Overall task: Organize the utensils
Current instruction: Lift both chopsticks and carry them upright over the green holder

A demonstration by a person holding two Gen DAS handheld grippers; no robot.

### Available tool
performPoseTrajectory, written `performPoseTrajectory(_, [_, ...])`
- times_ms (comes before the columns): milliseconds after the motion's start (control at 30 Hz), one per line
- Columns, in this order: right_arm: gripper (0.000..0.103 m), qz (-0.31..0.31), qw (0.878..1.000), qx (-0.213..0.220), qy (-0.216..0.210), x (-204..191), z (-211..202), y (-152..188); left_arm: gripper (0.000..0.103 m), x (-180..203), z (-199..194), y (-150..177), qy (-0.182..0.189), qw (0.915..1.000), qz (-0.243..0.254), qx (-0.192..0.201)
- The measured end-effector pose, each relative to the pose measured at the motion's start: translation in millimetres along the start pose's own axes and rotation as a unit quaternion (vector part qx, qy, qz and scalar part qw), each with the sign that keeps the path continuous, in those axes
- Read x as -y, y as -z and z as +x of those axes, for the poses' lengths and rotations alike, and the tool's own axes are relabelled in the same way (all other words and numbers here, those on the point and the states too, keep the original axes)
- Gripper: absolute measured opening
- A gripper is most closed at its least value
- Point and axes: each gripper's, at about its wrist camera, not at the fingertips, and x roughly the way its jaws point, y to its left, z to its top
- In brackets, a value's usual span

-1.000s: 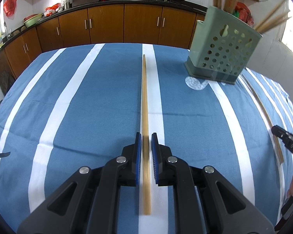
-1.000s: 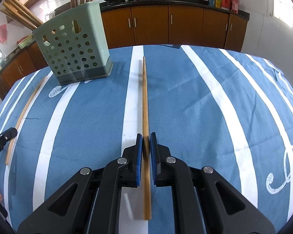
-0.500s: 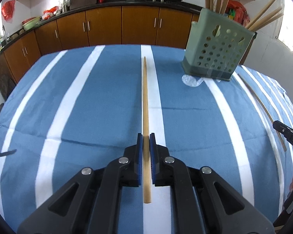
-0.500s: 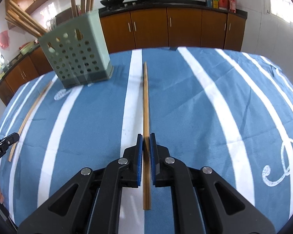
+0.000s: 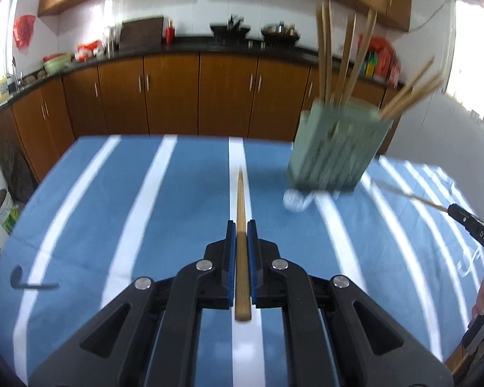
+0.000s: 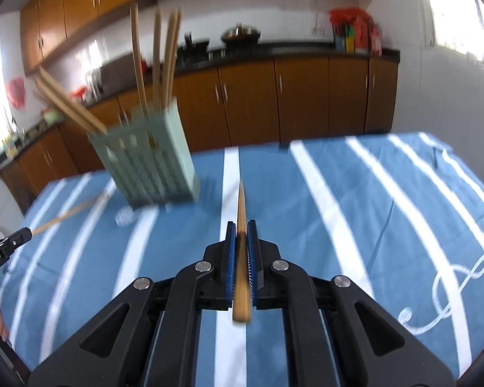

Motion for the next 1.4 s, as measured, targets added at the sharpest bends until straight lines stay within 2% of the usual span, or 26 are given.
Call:
performPoseTrajectory(133, [0.008,0.003,0.999,0.045,-0.006,-1,-19,-17,0.008,-2,-20,-20,0.005,0.9992,-0.008,0.040])
performPoseTrajectory(333, [0.008,0.001,0.997,0.080,-0.021,-5,-35,-34,0.008,1,-41,-40,0.007,0.9968,-0.005,0.079])
performPoseTrajectory(667, [0.008,-0.007,0.987,0.141,-0.073,-26,-70,-73,0.008,24,-71,-77,0.063,0.9910,0.018,0.117])
performPoseTrajectory(833, [0.008,-0.010,0.976,0.191,-0.104,-41,-88,-95,0.008,46,-89,-102,0.102,0.9832,0.021,0.150])
performPoseTrajectory(1000, [0.008,-0.014,0.962,0.245,-0.119,-57,-98,-117,0.008,69,-106,-135,0.120,0.9716,0.021,0.203])
performPoseTrajectory(1167, [0.008,-0.015,0.953,0.278,-0.120,-67,-88,-137,0.008,87,-105,-164,0.107,0.9638,0.021,0.243])
performPoseTrajectory(1300, [0.008,-0.020,0.949,0.295,-0.110,-71,-68,-145,0.008,94,-85,-177,0.089,0.9643,0.029,0.248])
performPoseTrajectory(1400, [0.008,-0.021,0.950,0.292,-0.106,-72,-48,-148,0.008,96,-63,-178,0.077,0.9664,0.032,0.243])
